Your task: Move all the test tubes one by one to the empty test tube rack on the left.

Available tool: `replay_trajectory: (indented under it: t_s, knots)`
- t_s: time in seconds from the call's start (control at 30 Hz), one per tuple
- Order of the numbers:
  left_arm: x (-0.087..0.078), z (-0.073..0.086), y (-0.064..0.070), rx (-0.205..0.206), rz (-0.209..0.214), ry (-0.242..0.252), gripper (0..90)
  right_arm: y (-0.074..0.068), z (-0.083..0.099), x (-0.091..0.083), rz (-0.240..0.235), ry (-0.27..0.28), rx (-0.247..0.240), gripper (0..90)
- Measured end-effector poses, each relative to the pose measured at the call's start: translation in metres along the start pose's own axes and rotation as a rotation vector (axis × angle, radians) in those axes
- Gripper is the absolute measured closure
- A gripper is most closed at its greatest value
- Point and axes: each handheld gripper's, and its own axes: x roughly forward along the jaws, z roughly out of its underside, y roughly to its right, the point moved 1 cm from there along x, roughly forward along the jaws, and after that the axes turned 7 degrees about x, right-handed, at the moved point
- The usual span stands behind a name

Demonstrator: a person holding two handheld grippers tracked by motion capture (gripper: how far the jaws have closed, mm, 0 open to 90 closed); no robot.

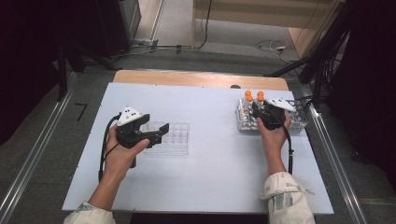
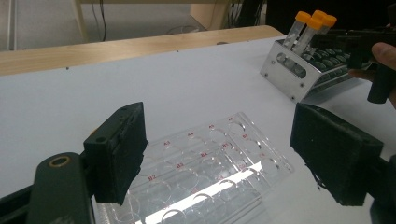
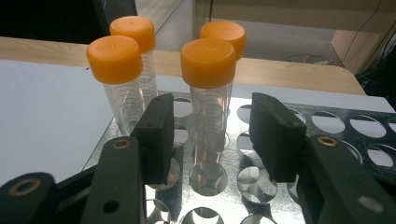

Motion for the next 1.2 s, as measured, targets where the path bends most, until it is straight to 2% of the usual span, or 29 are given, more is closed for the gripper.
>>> replay_trajectory:
  t_s: [0.1, 0.2, 0.4, 0.73, 1.2]
  knots:
    - [0.0, 0.0, 0.0, 0.002, 0.001, -0.002, 19.5, 0.0, 0.002, 0.002, 0.002, -0.011, -0.001, 54.9]
    - [0.0, 0.001, 0.0, -0.001, 0.001, -0.004, 19.4, 0.001, 0.002, 0.003, 0.01, -0.003, -0.005, 62.5]
    - [0.0, 0.001, 0.0, -0.002, 0.002, -0.006, 19.5, 0.0, 0.002, 0.004, 0.01, -0.001, -0.013, 69.8]
    - [0.001, 0.0, 0.002, 0.003, 0.004, -0.011, 19.5, 0.0, -0.003, -0.001, 0.0, 0.013, -0.011, 71.2]
    - [-0.002, -0.002, 0.007, 0.021, -0.004, -0.004, 18.5, -0.001, -0.03, -0.025, -0.014, 0.078, -0.014, 71.1]
